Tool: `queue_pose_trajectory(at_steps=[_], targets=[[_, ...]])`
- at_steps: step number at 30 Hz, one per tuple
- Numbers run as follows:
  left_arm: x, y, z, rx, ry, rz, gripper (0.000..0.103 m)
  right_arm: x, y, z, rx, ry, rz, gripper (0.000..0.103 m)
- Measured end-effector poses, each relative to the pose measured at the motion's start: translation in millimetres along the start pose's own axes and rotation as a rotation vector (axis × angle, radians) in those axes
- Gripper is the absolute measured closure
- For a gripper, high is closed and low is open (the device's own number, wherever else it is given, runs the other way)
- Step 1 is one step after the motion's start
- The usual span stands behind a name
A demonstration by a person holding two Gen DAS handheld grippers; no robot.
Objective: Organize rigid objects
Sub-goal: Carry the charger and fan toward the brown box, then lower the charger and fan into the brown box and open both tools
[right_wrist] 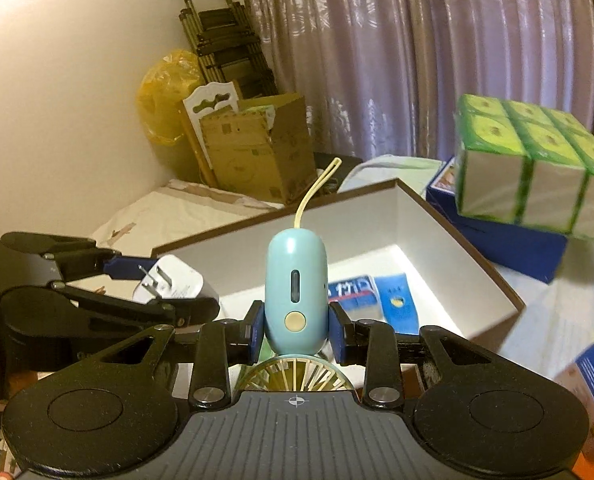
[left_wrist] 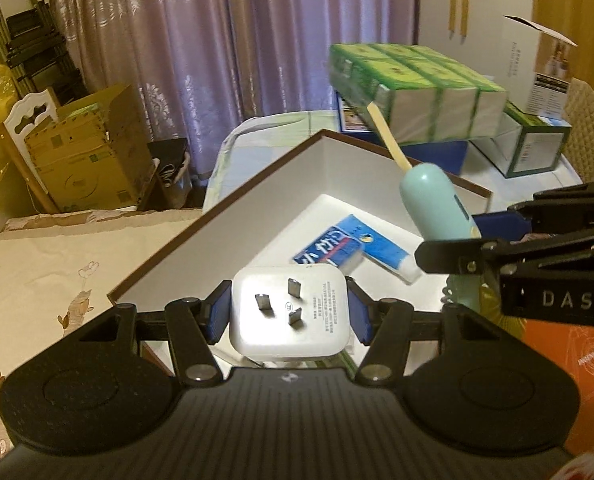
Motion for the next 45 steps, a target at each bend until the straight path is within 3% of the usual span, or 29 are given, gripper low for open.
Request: queue_pose_trajectory(at_steps=[11,21,36,45], targets=[[-31,-3,30,0.009,0.009,0.037,0.048,-49,8,-9,-0.01,-0.037,0.017,0.073],[-52,-29,38,0.006,-0.02,0.119,0.048,-84,-23,-31,-0.043,-0.095,0.091,0.073],[-62,-55,31,-0.001,-0.084,0.194,0.048,-106,-61,-44,0.029,-0.156,0.222,0.073],[-65,-61,28,-0.002,-0.094,0.212,0.048,-107,-63,-51,0.04,-0.197,0.234,0.073]])
Point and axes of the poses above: each gripper's, at about its wrist camera, not at the fingertips, and x roughly against the way its jaws point, z to its left, y to its top, the point moved 8 cm from there along -x, roughly the way its jaws point, and after that the axes turned 14 degrees about -z, right-handed, at the moved point
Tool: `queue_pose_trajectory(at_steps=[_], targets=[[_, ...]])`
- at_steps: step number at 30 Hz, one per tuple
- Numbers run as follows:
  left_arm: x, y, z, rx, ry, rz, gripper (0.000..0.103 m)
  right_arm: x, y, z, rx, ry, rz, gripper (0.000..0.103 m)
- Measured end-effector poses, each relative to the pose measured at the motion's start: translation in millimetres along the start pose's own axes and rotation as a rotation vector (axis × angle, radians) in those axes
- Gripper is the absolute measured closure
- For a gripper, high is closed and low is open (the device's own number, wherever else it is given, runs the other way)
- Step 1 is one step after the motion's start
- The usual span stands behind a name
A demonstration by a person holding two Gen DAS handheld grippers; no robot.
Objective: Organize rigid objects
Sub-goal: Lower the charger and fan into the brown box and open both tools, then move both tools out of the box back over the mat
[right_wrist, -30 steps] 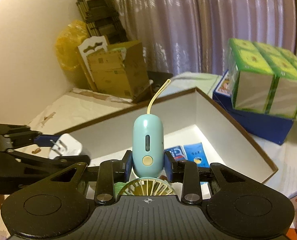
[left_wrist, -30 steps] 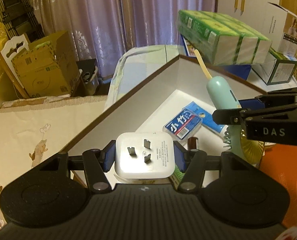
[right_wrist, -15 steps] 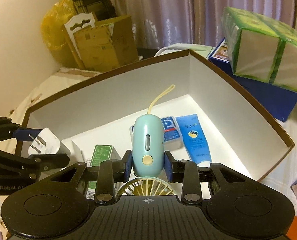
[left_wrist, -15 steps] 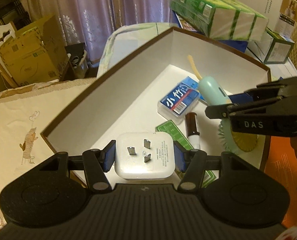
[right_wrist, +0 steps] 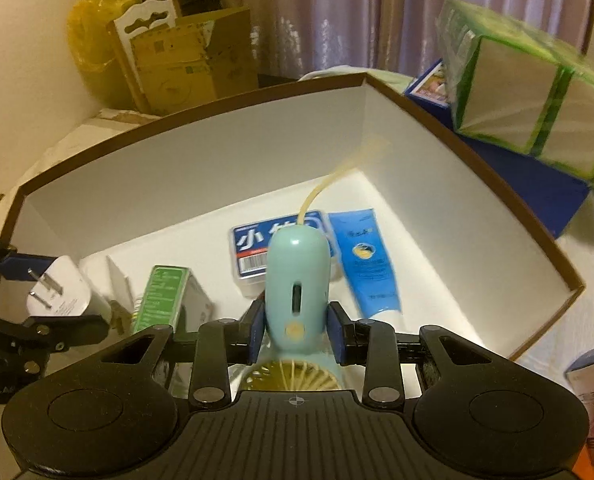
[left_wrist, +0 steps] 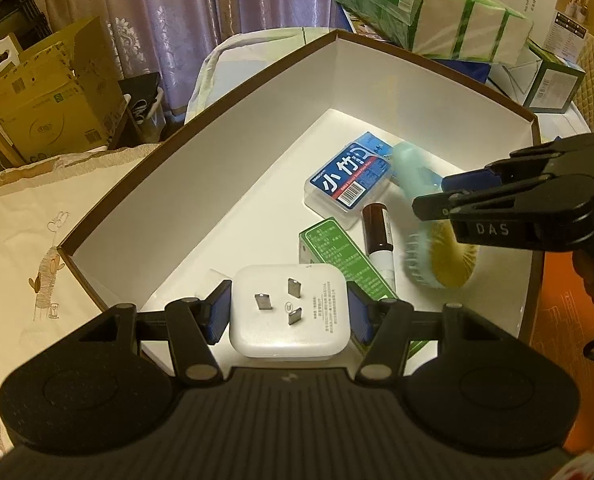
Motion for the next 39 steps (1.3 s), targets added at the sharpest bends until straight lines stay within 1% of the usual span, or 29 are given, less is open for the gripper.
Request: queue_pose_trajectory(at_steps=[3,6,9,13,16,22,39], targets=[[0,-1,-1,0.009,-0.001,0.009,0.048,2,0,-2,-0.007,-0.006,0.013,0.072],[2,-2,-3,0.011,-0.005,0.008,0.048,9,1,1,-0.004,0.002,0.006,0.071],[6,0,-7,0.001,-0.018,-0.007,0.051,17,2,4,-0.013,0.02,-0.005,0.065],[9,2,-11,-0.015,-0.022,-0.016,0.049,25,4,10,-0.017,0.032,-0.015,0.054],[10,1,-13,-0.017,-0.022,-0.013,0.048,30,2,12,-0.034,0.043,-0.011,0.051],[14,2,-13,-0.014,-0.013,-0.019,0.048,40,1,14,-0.028,0.044,-0.019,0.049],[33,9,-14,-0.018,0.01,-0.057,0.048,63,-1,18,-0.026,0.05,-0.051,0.048]])
Point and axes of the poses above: each gripper's, at about its wrist camera, not at the fingertips, and x roughly against the way its jaws point, z to its left, y to its top, the point moved 8 cm from there along -x, roughly the way its jaws point, and after that the axes turned 14 degrees about -z, right-handed, at the moved point
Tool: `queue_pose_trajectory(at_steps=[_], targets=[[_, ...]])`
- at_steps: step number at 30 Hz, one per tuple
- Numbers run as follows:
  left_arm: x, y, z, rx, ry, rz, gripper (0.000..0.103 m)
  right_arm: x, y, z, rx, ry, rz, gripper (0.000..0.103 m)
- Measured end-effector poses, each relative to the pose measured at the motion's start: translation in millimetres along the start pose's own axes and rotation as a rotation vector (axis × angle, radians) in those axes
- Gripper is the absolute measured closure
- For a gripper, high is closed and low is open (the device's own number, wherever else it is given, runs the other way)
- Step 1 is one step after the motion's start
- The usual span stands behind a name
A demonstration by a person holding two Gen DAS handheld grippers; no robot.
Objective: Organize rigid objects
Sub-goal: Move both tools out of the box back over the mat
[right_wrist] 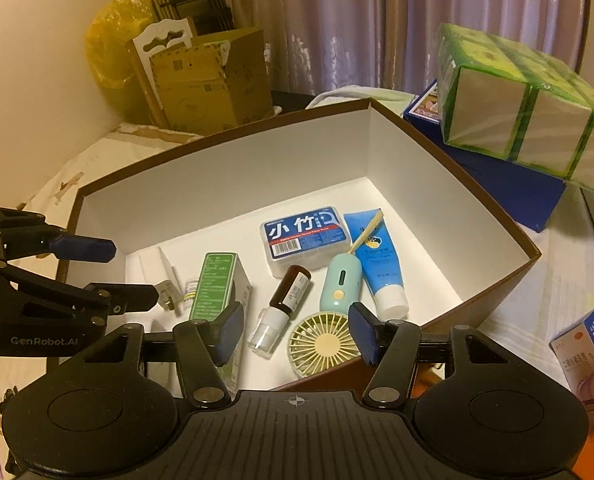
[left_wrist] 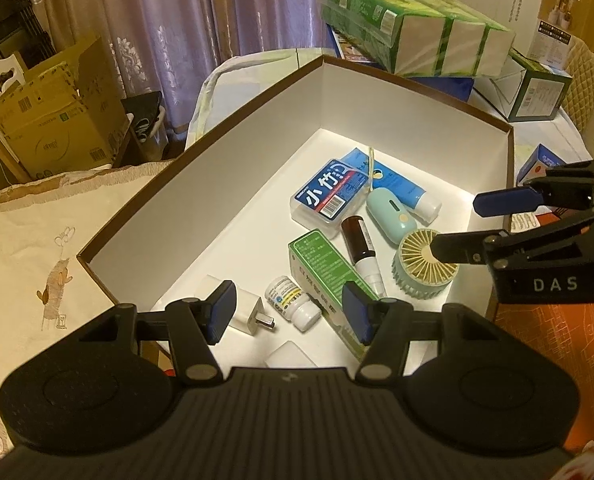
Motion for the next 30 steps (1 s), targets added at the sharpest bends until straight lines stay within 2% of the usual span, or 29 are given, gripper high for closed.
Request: queue_pose_trajectory(at_steps=[14,21,30], targets=[[29,9,-26,-0.007,-0.005,-0.055,0.048,44,-2,0,-0.026,0.009,-0.07,0.047],[47,11,-60,-0.004,-0.032,-0.085,0.048,77,-21,-15,-0.061,-0.003,-0.075,0.047],[60,9,-121,-0.016,-0.09,-0.096,0.048,124,-54,-50,-0.12,-0.046,-0.065,0.047]])
Point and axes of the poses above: each gripper's, at about its wrist camera, not at the fingertips, and x roughly against the way its jaws point, z to its left, y to its top, the point moved 8 cm from there along -x, roughly the way its jaws point, and after that the axes turned 14 degrees about -z, right-handed, at the moved point
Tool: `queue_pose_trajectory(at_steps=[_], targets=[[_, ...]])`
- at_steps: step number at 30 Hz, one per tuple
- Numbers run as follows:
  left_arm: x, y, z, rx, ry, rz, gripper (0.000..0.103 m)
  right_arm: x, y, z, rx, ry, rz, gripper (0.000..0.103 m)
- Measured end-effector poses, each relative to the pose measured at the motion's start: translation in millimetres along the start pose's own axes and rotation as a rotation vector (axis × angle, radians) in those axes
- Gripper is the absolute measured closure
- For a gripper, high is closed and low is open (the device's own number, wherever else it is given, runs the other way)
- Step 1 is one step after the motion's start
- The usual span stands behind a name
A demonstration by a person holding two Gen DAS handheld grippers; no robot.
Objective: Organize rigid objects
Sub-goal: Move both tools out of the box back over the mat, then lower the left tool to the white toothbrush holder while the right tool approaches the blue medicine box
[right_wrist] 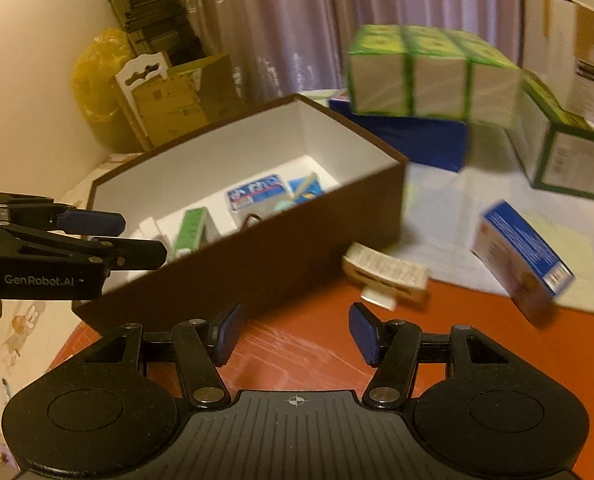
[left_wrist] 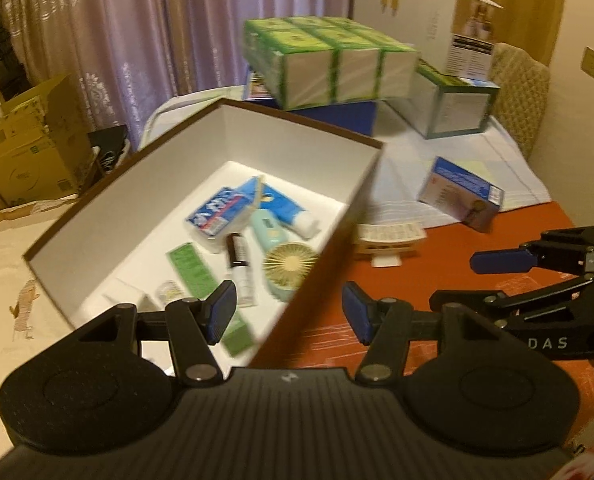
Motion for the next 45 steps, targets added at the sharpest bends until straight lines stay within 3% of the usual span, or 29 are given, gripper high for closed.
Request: queue_pose_trajectory(at_steps=[9,20,45], targets=[[-14,-5,-60,-0.027,-0.06,0.005,0.048,36,-18,-52,-0.06,-0.076,0.0,0.047],[-49,-12,-98,-0.024,-0.081,0.02,0.047,55,-29,-108,-0.103,-0.15,0.005,0.047],[-160,-15,-134,0.022,0.0,0.125,0.043,-4,-17,-200,-0.077,-0.216,0.063,0.047]])
Point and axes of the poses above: each gripper's, at about its wrist camera, not at the fingertips, and x roughly against the way its jaws point, z to its left, y to its top, the point moved 8 cm from there along -x, roughly the way its jaws point, and after that the axes turned 14 degrees about -z, right-handed, at the moved point
